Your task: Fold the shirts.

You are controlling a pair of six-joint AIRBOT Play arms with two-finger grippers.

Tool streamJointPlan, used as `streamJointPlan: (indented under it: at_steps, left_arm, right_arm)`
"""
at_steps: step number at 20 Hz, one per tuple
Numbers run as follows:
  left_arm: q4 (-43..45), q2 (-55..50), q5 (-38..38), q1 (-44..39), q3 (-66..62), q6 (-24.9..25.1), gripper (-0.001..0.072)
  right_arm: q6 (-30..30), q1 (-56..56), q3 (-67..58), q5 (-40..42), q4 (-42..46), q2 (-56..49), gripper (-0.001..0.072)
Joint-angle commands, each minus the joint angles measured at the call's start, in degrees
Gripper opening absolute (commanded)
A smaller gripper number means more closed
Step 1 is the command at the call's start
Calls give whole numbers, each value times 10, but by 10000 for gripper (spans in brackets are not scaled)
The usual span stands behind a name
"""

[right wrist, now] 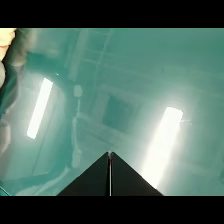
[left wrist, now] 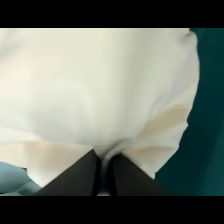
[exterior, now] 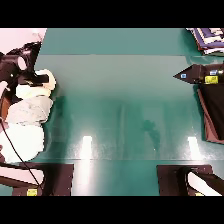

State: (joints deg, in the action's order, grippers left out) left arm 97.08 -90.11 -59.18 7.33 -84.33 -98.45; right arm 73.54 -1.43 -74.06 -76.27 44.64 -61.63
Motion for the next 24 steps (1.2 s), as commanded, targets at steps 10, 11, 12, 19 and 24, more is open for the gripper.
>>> streamJointPlan:
  at_steps: [10, 11, 12, 19, 24]
  left_arm:
    - [-13, 279, -113, -269, -206, 42, 26]
    - [-13, 272, -130, -315, -202, 31, 26]
    - [-17, 261, -142, -362, -191, 20, 26]
    - [-165, 145, -85, -562, -8, 3, 30]
    - [-196, 87, -15, -562, 55, 5, 619]
  right_arm:
    - [-1, 7, -238, 67, -10, 0, 16]
    - [-1, 7, -248, 66, -10, 0, 17]
    - [-1, 7, -257, 60, -10, 0, 17]
    - [-2, 8, -277, -10, -9, 0, 17]
    - [-2, 8, -277, -44, -10, 0, 16]
